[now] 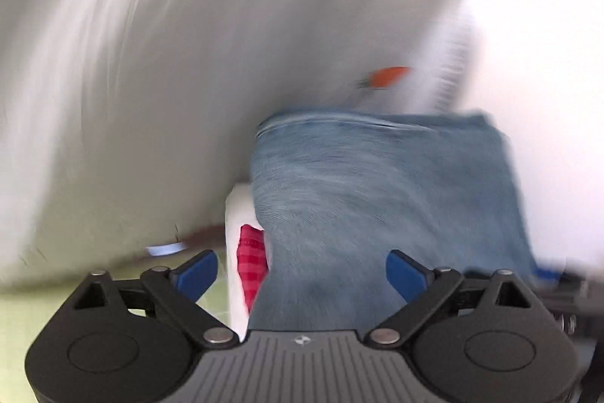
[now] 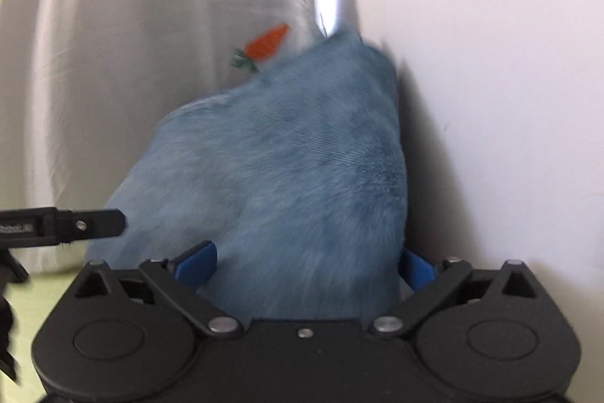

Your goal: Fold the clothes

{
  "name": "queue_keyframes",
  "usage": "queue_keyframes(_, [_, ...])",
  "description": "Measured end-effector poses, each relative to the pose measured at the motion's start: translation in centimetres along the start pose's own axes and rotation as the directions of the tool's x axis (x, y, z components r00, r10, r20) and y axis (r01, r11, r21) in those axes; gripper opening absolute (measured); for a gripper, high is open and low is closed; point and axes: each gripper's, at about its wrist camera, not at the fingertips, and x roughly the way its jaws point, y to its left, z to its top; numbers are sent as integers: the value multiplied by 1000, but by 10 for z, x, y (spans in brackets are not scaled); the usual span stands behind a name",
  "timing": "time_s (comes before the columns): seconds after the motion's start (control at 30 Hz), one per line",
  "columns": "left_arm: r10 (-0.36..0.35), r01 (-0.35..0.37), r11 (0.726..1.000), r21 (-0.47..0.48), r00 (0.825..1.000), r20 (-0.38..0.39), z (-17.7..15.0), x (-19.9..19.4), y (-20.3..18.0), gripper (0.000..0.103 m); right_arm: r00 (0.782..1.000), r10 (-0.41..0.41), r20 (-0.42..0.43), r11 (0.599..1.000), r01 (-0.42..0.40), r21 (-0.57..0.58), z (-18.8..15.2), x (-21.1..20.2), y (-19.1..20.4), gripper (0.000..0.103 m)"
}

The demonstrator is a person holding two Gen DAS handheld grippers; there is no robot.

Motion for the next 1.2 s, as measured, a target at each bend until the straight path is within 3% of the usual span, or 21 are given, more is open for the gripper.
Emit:
queue_keyframes(0.13, [-29,24,995,93,998,51,-25,-76,-20,103,998,-4,62,1000,3,13,-18,-75,14,103])
queue_keyframes(0.27, [60,-71,989,127,994,91,-61,-124,-50,103,996,-55,72,998,53,26,-40,-137,25,103])
queue_keyframes(0.43, [81,-92,983,159,994,70,-105,-180,-79,103,993,-116,23,993,115,24,-64,-192,44,103])
queue_keyframes(0.57, [46,-50,990,134,998,38,-140,-217,-89,103,992,-124,-8,992,124,13,-94,-231,47,103])
queue_keyframes(0.7, [24,-27,994,103,999,29,-165,-236,-97,103,990,-135,-38,991,135,-3,-123,-258,51,103])
queue_keyframes(0.83, [61,-66,988,139,997,39,-179,-256,-105,103,988,-134,-72,991,132,-25,-146,-274,52,103])
queue_keyframes(1.2, [108,-113,989,99,993,54,-196,-286,-101,103,988,-134,-73,991,132,-27,-162,-297,49,103])
